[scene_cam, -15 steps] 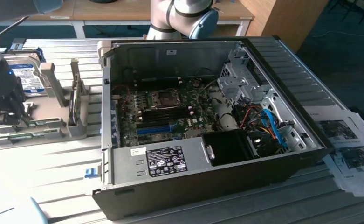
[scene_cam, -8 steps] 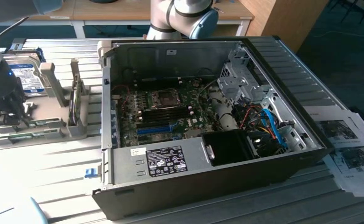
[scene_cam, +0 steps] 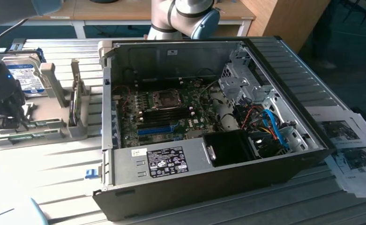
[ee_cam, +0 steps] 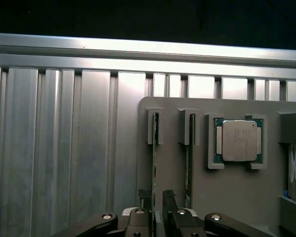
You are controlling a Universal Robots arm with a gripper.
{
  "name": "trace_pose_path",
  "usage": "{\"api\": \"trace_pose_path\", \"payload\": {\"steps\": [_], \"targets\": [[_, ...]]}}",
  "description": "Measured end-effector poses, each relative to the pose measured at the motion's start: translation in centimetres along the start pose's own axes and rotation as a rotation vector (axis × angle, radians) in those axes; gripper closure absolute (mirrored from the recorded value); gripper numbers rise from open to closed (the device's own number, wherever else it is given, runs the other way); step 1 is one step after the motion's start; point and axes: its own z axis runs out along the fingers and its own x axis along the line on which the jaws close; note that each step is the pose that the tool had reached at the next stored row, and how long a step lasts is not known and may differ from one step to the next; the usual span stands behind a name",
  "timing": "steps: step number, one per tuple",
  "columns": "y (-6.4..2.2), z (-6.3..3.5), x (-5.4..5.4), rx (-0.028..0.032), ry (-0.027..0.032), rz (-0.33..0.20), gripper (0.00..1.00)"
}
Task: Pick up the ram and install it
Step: 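Pick up the ram and move it above insertion slot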
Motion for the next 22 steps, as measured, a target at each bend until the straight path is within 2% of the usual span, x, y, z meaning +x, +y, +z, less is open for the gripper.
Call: {"api": "trace_pose_path", "payload": {"steps": [6,15,22], "targets": [[-0.12,0.0,0.0,0.0,0.0,0.0,0.76],[-1.65,-0.05,0.0,-0.0005,0.0,0.0,0.76],[-1.72,0.1,0.0,-0.0006,0.0,0.0,0.76]]}}
